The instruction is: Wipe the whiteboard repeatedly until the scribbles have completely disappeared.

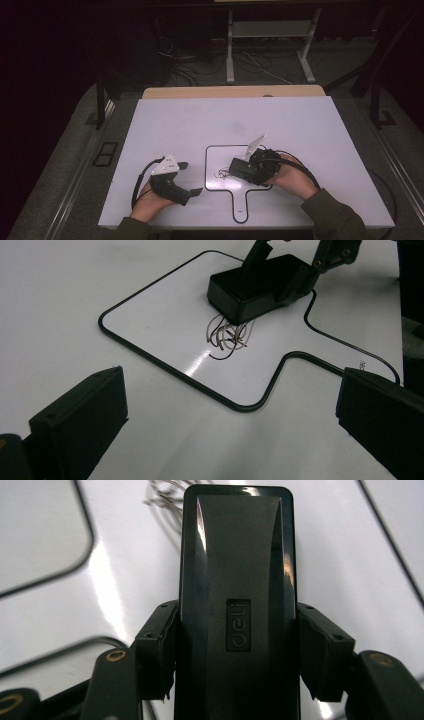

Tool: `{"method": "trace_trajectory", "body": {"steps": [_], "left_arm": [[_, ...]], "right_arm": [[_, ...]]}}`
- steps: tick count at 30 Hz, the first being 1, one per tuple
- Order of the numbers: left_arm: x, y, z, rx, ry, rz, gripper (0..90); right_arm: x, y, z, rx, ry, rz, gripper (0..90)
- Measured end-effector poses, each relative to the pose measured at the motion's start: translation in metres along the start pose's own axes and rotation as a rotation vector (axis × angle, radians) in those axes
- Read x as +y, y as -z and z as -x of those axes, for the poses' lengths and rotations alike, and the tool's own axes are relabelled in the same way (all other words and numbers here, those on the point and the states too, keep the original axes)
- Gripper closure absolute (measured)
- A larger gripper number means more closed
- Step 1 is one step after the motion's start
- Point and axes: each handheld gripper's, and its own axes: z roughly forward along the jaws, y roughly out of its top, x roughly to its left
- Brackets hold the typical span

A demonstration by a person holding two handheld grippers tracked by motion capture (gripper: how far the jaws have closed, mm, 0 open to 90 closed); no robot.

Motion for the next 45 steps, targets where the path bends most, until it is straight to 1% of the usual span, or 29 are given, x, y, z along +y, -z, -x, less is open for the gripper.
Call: {"method": "trace_trajectory", "body": {"steps": [1, 3, 5, 6, 8, 9, 10, 11, 12, 13, 14, 17, 20, 21, 22, 25, 26, 27, 30, 32, 35, 36, 43, 45], "left_arm": [[0.0, 0.0, 0.0, 0.0, 0.0, 0.0, 0.0], [0.0, 0.0, 0.0, 0.0, 0.0, 0.0, 0.0], [0.0, 0.0, 0.0, 0.0, 0.0, 0.001, 0.0], [0.0, 0.0, 0.0, 0.001, 0.0, 0.001, 0.0], [0.0, 0.0, 0.0, 0.001, 0.0, 0.001, 0.0], [0.0, 0.0, 0.0, 0.001, 0.001, 0.001, 0.0], [0.0, 0.0, 0.0, 0.0, 0.001, 0.0, 0.0], [0.0, 0.0, 0.0, 0.0, 0.001, 0.0, 0.0], [0.0, 0.0, 0.0, 0.0, 0.002, -0.005, 0.0], [0.0, 0.0, 0.0, 0.0, -0.001, -0.006, 0.0], [0.0, -0.001, 0.0, 0.001, 0.001, -0.004, 0.0], [0.0, -0.001, 0.0, 0.001, 0.001, -0.004, 0.0], [0.0, -0.001, 0.001, 0.002, -0.001, -0.006, 0.0], [0.0, -0.001, 0.001, 0.001, 0.0, -0.005, 0.0], [0.0, -0.001, 0.001, 0.001, 0.0, -0.005, 0.0], [0.0, -0.001, 0.001, 0.001, 0.0, -0.002, 0.0], [0.0, -0.001, 0.0, 0.002, 0.0, -0.003, 0.0], [0.0, -0.001, 0.0, 0.001, 0.0, -0.004, 0.0], [0.0, -0.001, 0.0, 0.001, 0.0, -0.002, 0.0], [0.0, -0.001, 0.001, 0.001, 0.0, -0.001, 0.0], [0.0, -0.001, 0.0, 0.001, 0.0, -0.003, 0.0], [0.0, -0.001, 0.001, 0.0, 0.0, -0.002, 0.0], [0.0, -0.001, 0.001, 0.0, 0.0, -0.001, 0.0], [0.0, -0.001, 0.001, 0.0, 0.0, -0.001, 0.0]], "right_arm": [[0.002, -0.001, -0.004, 0.013, -0.005, 0.003, 38.6], [0.005, -0.002, -0.006, 0.013, 0.03, -0.002, 38.6], [0.007, -0.003, -0.006, 0.016, 0.017, -0.003, 38.6], [0.007, -0.003, -0.003, 0.012, 0.022, -0.003, 38.6], [0.007, -0.003, 0.002, 0.006, -0.007, 0.002, 38.6], [0.006, -0.003, 0.005, 0.0, -0.013, -0.002, 38.6], [0.006, -0.003, 0.007, -0.005, -0.034, -0.001, 38.6], [0.005, -0.003, 0.012, -0.014, -0.031, -0.006, 38.6], [0.004, -0.003, 0.014, -0.015, -0.057, 0.001, 38.6], [0.003, -0.003, 0.018, -0.025, -0.062, 0.001, 38.6], [0.003, -0.003, 0.021, -0.021, -0.073, 0.003, 38.6], [0.002, -0.002, 0.028, -0.04, -0.084, -0.004, 38.6], [0.005, -0.004, 0.032, -0.039, -0.091, -0.005, 38.6], [0.006, -0.004, 0.032, -0.037, -0.089, -0.005, 38.6], [0.008, -0.005, 0.033, -0.044, -0.076, -0.008, 38.6], [0.014, -0.008, 0.03, -0.035, -0.068, -0.005, 38.6], [0.017, -0.009, 0.028, -0.025, -0.066, -0.004, 38.6], [0.019, -0.01, 0.026, -0.026, -0.05, -0.008, 38.6], [0.027, -0.014, 0.02, -0.013, -0.031, -0.006, 38.6], [0.032, -0.015, 0.015, -0.006, -0.007, -0.01, 38.6], [0.039, -0.018, 0.007, 0.011, 0.01, -0.015, 38.6], [0.041, -0.018, 0.004, 0.015, 0.024, -0.016, 38.6], [0.05, -0.021, -0.015, 0.05, 0.077, -0.016, 38.6], [0.052, -0.022, -0.017, 0.049, 0.087, -0.017, 38.6]]}}
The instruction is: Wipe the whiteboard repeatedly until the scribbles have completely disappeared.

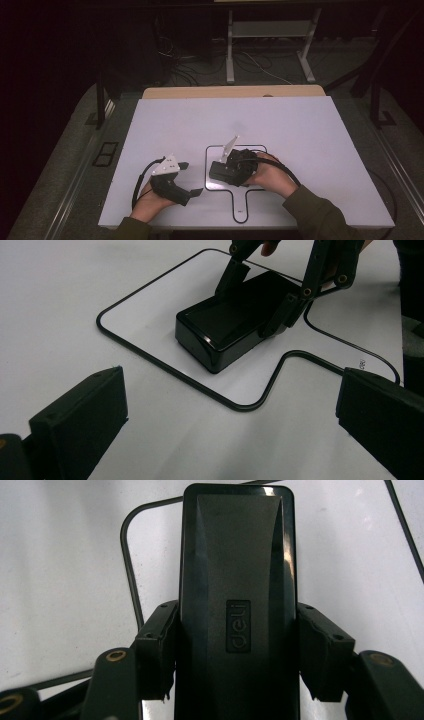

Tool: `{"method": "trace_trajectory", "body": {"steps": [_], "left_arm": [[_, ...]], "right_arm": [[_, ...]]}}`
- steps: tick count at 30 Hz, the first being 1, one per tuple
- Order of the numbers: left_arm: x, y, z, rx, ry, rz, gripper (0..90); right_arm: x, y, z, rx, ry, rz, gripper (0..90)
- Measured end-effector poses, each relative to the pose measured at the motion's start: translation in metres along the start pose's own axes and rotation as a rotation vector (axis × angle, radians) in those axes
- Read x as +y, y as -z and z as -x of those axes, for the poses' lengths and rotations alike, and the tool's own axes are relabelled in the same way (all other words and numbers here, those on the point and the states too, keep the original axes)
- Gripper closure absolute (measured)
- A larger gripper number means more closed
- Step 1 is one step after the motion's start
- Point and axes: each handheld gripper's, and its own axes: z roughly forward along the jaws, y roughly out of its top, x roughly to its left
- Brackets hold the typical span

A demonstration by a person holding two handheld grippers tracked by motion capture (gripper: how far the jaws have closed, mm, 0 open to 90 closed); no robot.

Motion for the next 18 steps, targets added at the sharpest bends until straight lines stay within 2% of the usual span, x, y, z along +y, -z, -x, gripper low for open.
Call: {"method": "trace_trajectory", "body": {"steps": [3, 5, 11, 14, 15, 16, 17, 18], "left_arm": [[0.0, 0.001, 0.0, 0.0, 0.001, 0.0, 0.0], [0.0, 0.001, 0.0, -0.001, 0.001, 0.001, 0.0], [0.0, 0.001, 0.0, 0.0, 0.001, 0.001, 0.0], [0.0, 0.001, 0.0, 0.0, 0.0, 0.0, 0.0], [0.0, 0.001, 0.0, 0.0, 0.001, 0.0, 0.0], [0.0, 0.001, 0.0, 0.0, 0.001, 0.0, 0.0], [0.0, 0.001, 0.0, 0.0, 0.002, 0.0, 0.0], [0.0, 0.001, 0.0, 0.0, 0.001, 0.0, 0.0]], "right_arm": [[-0.001, 0.0, 0.005, -0.001, -0.018, 0.004, 38.6], [-0.002, 0.0, 0.011, -0.018, -0.034, 0.0, 38.6], [-0.01, 0.002, 0.032, -0.042, -0.107, 0.003, 38.6], [-0.013, 0.004, 0.043, -0.069, -0.121, -0.01, 38.6], [-0.013, 0.004, 0.044, -0.068, -0.143, -0.012, 38.6], [-0.014, 0.004, 0.047, -0.075, -0.13, -0.013, 38.6], [-0.013, 0.003, 0.046, -0.061, -0.149, -0.005, 38.6], [-0.013, 0.003, 0.047, -0.072, -0.132, -0.012, 38.6]]}}
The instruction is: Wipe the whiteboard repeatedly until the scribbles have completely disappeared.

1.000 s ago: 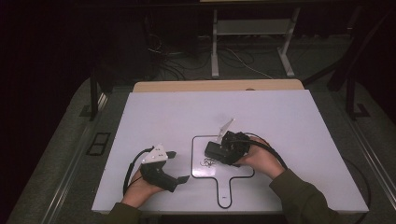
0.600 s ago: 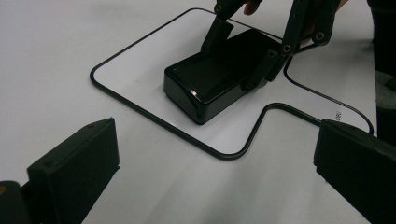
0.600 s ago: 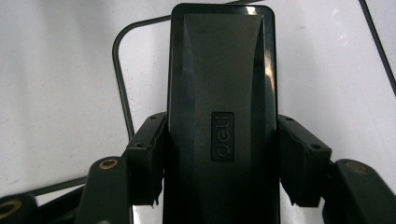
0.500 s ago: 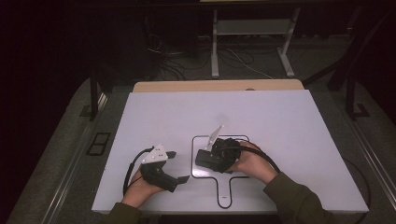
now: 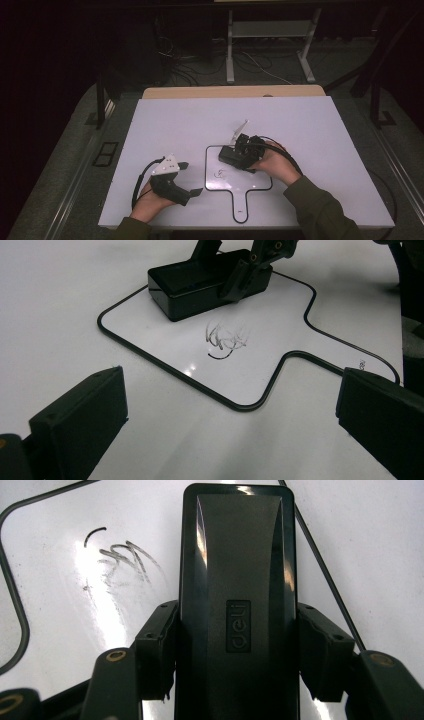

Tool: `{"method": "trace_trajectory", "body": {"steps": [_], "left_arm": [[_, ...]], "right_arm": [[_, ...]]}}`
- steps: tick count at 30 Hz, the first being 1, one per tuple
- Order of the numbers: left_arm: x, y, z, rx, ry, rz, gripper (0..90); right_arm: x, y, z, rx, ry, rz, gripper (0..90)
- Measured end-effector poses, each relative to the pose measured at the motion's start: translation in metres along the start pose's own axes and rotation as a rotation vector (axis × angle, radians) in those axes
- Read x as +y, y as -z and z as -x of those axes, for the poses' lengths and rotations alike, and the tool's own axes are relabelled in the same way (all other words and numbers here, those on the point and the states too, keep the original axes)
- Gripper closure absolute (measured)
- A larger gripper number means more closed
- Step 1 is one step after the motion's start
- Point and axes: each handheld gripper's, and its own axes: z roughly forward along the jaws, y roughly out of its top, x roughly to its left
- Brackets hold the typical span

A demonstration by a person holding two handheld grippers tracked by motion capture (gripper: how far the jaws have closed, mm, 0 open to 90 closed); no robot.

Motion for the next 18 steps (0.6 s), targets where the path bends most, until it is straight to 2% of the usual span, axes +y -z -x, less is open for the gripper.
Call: {"method": "trace_trajectory", "body": {"steps": [2, 3, 5, 18], "left_arm": [[0.0, 0.0, 0.0, 0.0, 0.0, 0.0, 0.0], [0.0, 0.0, 0.0, 0.0, 0.001, 0.0, 0.0], [0.0, 0.0, 0.0, 0.0, 0.003, 0.002, 0.0], [0.0, 0.0, 0.0, 0.0, 0.002, 0.002, 0.0]], "right_arm": [[0.003, -0.001, -0.003, 0.013, -0.006, 0.001, 38.6], [0.005, -0.002, -0.004, 0.005, 0.012, -0.004, 38.6], [0.009, -0.003, -0.009, 0.02, 0.019, -0.002, 38.6], [0.031, -0.009, -0.051, 0.082, 0.16, -0.007, 38.6]]}}
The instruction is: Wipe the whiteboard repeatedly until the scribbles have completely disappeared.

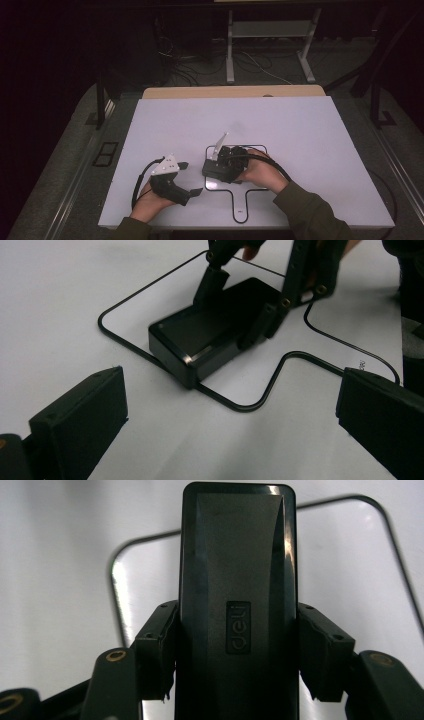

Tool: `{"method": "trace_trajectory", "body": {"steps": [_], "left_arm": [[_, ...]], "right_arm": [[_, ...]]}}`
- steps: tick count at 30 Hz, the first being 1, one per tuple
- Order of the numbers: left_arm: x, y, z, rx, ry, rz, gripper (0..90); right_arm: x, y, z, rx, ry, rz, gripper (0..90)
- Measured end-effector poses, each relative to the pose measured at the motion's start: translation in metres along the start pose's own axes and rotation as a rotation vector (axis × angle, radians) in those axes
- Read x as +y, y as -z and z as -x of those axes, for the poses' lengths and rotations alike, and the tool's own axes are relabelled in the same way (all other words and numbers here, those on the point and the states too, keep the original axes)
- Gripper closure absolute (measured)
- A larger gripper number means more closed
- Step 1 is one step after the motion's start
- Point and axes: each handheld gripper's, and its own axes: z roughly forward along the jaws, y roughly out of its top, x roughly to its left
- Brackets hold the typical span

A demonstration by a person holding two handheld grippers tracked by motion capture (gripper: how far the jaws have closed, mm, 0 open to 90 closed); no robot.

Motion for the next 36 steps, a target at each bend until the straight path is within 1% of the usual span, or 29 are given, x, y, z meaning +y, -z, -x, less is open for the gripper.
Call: {"method": "trace_trajectory", "body": {"steps": [2, 4, 5, 6, 8, 9, 10, 11, 13, 15, 17, 19, 20, 21, 23, 24, 25, 27, 30, 31, 33, 36], "left_arm": [[0.0, 0.0, 0.0, -0.001, 0.001, 0.0, 0.0], [0.0, 0.0, 0.001, 0.001, 0.001, 0.0, 0.0], [0.0, 0.0, 0.0, 0.001, 0.001, 0.0, 0.0], [0.0, 0.001, 0.0, 0.001, 0.0, 0.001, 0.0], [0.0, 0.001, 0.0, 0.001, -0.001, 0.001, 0.0], [0.0, 0.001, 0.0, 0.001, -0.006, -0.001, 0.0], [0.0, 0.001, 0.0, 0.001, -0.002, 0.003, 0.0], [0.0, 0.001, 0.0, 0.001, -0.001, 0.002, 0.0], [0.0, 0.0, 0.0, 0.001, 0.0, 0.003, 0.0], [0.0, 0.0, 0.0, 0.001, 0.0, 0.002, 0.0], [0.0, 0.001, 0.0, 0.002, -0.004, 0.0, 0.0], [0.001, 0.001, 0.0, 0.002, -0.005, 0.001, 0.0], [0.001, 0.001, 0.0, 0.001, -0.002, 0.003, 0.0], [0.0, 0.001, 0.0, 0.001, -0.001, 0.003, 0.0], [0.0, 0.001, 0.0, 0.001, -0.004, 0.003, 0.0], [0.0, 0.001, 0.0, 0.001, -0.005, 0.003, 0.0], [0.0, 0.001, 0.0, 0.002, -0.005, 0.003, 0.0], [0.0, 0.001, 0.0, 0.001, -0.004, 0.003, 0.0], [0.001, 0.0, 0.001, 0.001, -0.002, 0.002, 0.0], [0.001, 0.0, 0.001, 0.001, -0.003, 0.002, 0.0], [0.001, 0.0, 0.001, 0.001, -0.002, 0.003, 0.0], [0.001, 0.001, 0.001, 0.001, -0.005, 0.003, 0.0]], "right_arm": [[0.002, -0.001, -0.004, 0.021, 0.005, 0.003, 38.6], [0.003, -0.001, -0.005, 0.019, -0.001, 0.002, 38.6], [0.002, -0.001, -0.002, 0.014, 0.0, 0.007, 38.6], [0.002, -0.001, 0.0, 0.008, -0.016, 0.004, 38.6], [-0.001, 0.0, 0.008, -0.019, -0.034, 0.004, 38.6], [-0.003, 0.0, 0.012, -0.023, -0.042, 0.005, 38.6], [-0.004, 0.001, 0.016, -0.026, -0.065, 0.008, 38.6], [-0.006, 0.001, 0.02, -0.041, -0.069, 0.003, 38.7], [-0.009, 0.002, 0.027, -0.047, -0.102, 0.008, 38.7], [-0.01, 0.002, 0.033, -0.057, -0.115, 0.003, 38.6], [-0.008, 0.002, 0.035, -0.062, -0.11, -0.005, 38.6], [-0.006, 0.001, 0.033, -0.057, -0.109, -0.007, 38.6], [-0.005, 0.0, 0.031, -0.057, -0.099, -0.007, 38.6], [-0.003, 0.0, 0.028, -0.046, -0.091, -0.002, 38.6], [0.0, -0.001, 0.021, -0.039, -0.068, -0.002, 38.6], [0.002, -0.002, 0.017, -0.034, -0.064, 0.0, 38.6], [0.003, -0.002, 0.015, -0.03, -0.044, -0.004, 38.6], [0.006, -0.003, 0.008, -0.015, -0.031, -0.004, 38.6], [0.01, -0.004, -0.003, 0.001, 0.002, -0.01, 38.7], [0.011, -0.004, -0.004, 0.002, 0.005, -0.013, 38.6], [0.013, -0.005, -0.002, 0.001, -0.003, -0.012, 38.6], [0.015, -0.006, 0.007, -0.019, -0.024, -0.007, 38.7]]}}
